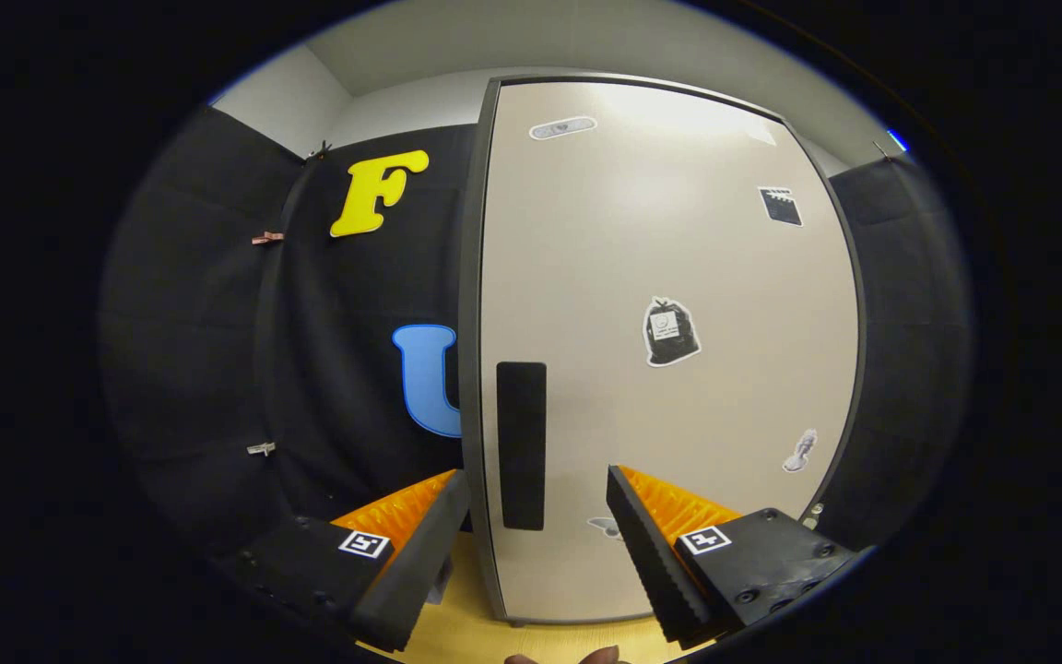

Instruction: Open the shoe cabinet door, grab the shoes and put them into the shoe cabinet, then close the shoe cabinet door.

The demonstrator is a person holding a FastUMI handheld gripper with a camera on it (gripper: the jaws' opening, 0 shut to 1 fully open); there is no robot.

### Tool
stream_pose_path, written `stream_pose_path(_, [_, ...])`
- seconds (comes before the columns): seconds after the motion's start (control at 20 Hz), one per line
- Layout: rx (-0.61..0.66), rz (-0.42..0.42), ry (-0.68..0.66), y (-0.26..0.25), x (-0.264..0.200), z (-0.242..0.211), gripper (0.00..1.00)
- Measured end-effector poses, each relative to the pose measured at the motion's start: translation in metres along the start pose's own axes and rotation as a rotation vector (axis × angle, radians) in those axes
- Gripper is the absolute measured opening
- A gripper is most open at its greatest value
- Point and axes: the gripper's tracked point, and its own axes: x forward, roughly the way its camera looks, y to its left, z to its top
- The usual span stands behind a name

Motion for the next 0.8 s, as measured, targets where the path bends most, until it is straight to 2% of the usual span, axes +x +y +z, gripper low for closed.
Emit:
stream_pose_path(0.15, [0.027, -0.004, 0.018, 0.008, 0.027, -0.006, 0.96])
stream_pose_path(0.35, [0.003, -0.031, 0.031, 0.011, 0.049, -0.014, 0.72])
stream_pose_path(0.4, [-0.013, -0.066, 0.010, 0.007, 0.049, -0.011, 0.61])
stream_pose_path(0.5, [-0.037, -0.075, -0.012, 0.007, 0.048, -0.012, 0.40])
stream_pose_path(0.55, [-0.040, -0.089, -0.014, 0.004, 0.044, -0.010, 0.40])
stream_pose_path(0.6, [-0.023, -0.088, -0.013, 0.005, 0.047, -0.013, 0.31])
stream_pose_path(0.65, [-0.003, -0.087, 0.002, 0.003, 0.048, -0.013, 0.31])
stream_pose_path(0.7, [0.004, -0.078, 0.005, 0.004, 0.046, -0.013, 0.25])
stream_pose_path(0.75, [0.003, -0.064, 0.009, 0.004, 0.046, -0.015, 0.25])
stream_pose_path(0.8, [0.010, -0.056, -0.003, 0.006, 0.039, -0.011, 0.20])
